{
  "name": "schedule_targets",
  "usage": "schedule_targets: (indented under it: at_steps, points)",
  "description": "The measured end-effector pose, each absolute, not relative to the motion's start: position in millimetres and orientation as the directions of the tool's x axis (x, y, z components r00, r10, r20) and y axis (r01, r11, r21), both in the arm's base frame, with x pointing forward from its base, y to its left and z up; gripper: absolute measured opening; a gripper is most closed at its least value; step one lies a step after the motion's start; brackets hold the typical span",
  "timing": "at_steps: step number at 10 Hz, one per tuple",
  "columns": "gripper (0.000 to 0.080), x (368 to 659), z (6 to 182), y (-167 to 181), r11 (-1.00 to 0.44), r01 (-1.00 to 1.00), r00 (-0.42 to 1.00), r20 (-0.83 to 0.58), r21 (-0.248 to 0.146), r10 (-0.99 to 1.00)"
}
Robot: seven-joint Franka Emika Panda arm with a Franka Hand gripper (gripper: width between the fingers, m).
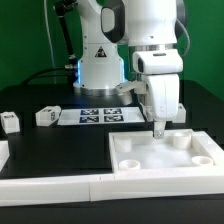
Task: Assemble square table
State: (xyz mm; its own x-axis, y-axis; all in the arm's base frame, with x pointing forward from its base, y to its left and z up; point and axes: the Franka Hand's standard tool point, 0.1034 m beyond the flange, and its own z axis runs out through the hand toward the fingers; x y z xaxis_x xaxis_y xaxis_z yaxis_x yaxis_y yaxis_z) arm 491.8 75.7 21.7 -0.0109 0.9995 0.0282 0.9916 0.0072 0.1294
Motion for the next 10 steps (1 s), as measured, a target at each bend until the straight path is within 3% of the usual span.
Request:
schedule_targets:
  at_steps: [1,2,7,10]
  points:
    - [0.0558,491.7,21.5,75.7,0.007,0.992,-0.011,0.028,0.129,1.000]
    - [0.0631,491.6,21.4,75.7,0.007,0.992,-0.011,0.028,0.129,1.000]
    - [0.0649,490.1,21.8,74.5,-0.003,0.992,-0.001,0.030,0.130,1.000]
    - [0.0649,458.7,59.1,87.4,-0.275,0.950,0.265,0.078,0.152,0.961]
